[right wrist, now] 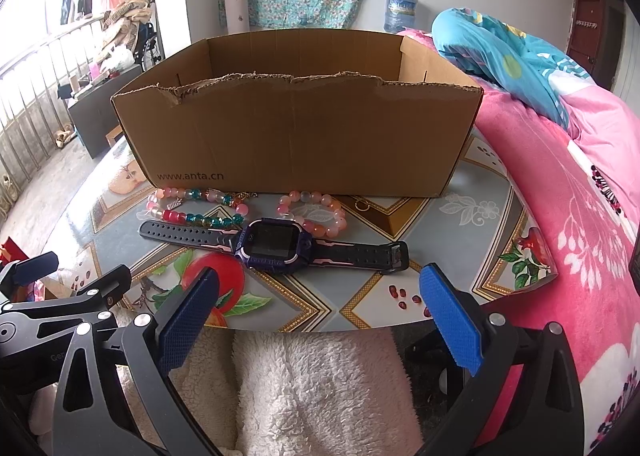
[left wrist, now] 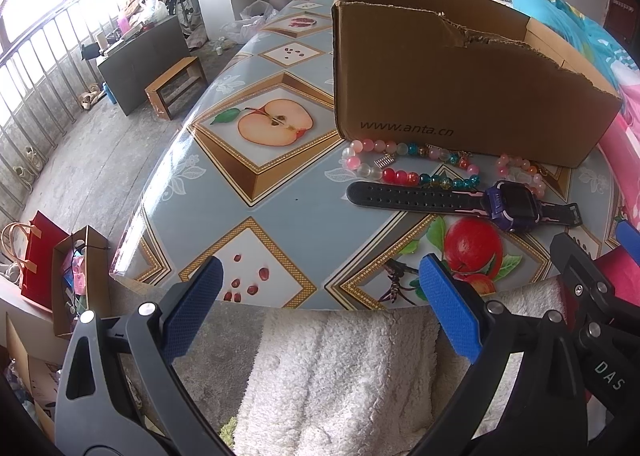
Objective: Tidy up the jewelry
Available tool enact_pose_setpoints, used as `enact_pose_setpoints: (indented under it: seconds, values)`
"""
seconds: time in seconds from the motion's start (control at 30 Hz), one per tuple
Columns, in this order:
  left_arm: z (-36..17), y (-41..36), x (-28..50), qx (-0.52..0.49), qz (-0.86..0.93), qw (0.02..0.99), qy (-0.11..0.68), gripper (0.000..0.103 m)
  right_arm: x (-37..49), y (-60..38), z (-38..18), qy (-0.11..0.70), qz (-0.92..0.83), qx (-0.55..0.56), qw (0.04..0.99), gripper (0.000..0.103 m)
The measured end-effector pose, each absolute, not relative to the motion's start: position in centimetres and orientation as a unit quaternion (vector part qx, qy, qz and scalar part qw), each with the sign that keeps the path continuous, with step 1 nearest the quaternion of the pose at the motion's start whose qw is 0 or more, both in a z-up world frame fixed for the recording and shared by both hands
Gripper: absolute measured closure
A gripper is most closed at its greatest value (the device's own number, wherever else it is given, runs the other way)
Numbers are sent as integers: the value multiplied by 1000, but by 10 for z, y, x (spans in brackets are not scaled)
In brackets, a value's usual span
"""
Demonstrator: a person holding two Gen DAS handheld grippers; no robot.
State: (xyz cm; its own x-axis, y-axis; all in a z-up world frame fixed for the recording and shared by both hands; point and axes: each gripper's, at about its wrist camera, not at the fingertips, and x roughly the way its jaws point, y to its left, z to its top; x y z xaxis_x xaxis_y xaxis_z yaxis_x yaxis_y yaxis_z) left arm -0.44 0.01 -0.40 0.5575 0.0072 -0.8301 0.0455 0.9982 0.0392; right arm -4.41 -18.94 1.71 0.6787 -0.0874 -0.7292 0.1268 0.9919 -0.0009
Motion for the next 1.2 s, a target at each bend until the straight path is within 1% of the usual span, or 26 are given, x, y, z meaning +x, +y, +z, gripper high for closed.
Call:
enact_pose_setpoints:
  seconds: [1.2]
  values:
    - [-3,0,-4,28,-11,882,470,8,-44,-188,17,394,-59,22,917,5]
